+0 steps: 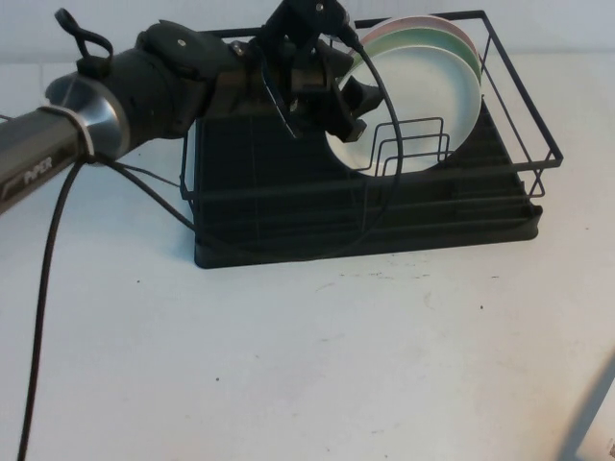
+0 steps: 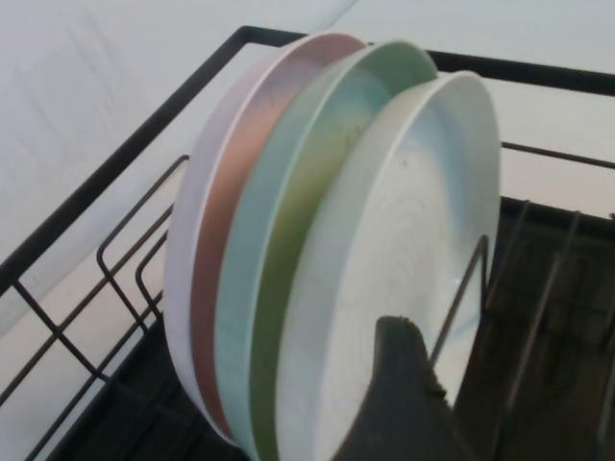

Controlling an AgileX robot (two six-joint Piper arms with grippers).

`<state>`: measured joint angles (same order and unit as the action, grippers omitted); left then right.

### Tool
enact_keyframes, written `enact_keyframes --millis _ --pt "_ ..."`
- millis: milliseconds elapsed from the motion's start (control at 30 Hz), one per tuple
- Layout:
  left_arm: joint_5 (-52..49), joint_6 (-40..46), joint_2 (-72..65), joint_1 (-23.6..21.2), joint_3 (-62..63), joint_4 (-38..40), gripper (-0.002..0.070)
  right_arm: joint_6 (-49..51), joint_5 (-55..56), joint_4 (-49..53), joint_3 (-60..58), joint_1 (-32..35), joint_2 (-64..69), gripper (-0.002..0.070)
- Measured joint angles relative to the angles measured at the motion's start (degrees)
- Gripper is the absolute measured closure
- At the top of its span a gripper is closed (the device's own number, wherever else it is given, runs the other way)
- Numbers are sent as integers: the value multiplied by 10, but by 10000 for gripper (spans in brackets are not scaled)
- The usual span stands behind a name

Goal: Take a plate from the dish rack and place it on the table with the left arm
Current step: Grasp the plate from the shelf

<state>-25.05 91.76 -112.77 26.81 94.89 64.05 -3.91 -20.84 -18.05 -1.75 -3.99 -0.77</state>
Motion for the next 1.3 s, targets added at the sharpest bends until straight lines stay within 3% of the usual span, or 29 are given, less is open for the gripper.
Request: enact_keyframes --millis 367,1000,1133,1233,1300 --pt "12 11 -63 0 70 12 261 0 0 0 0 0 0 696" --pt "55 55 -113 0 88 31 263 0 0 0 0 0 0 696" --pt "55 63 -130 0 109 67 263 0 0 0 0 0 0 696" --pt "55 66 -136 1 118 93 287 0 0 0 0 0 0 696" --pt "59 67 -138 3 118 100 354 0 0 0 0 0 0 696"
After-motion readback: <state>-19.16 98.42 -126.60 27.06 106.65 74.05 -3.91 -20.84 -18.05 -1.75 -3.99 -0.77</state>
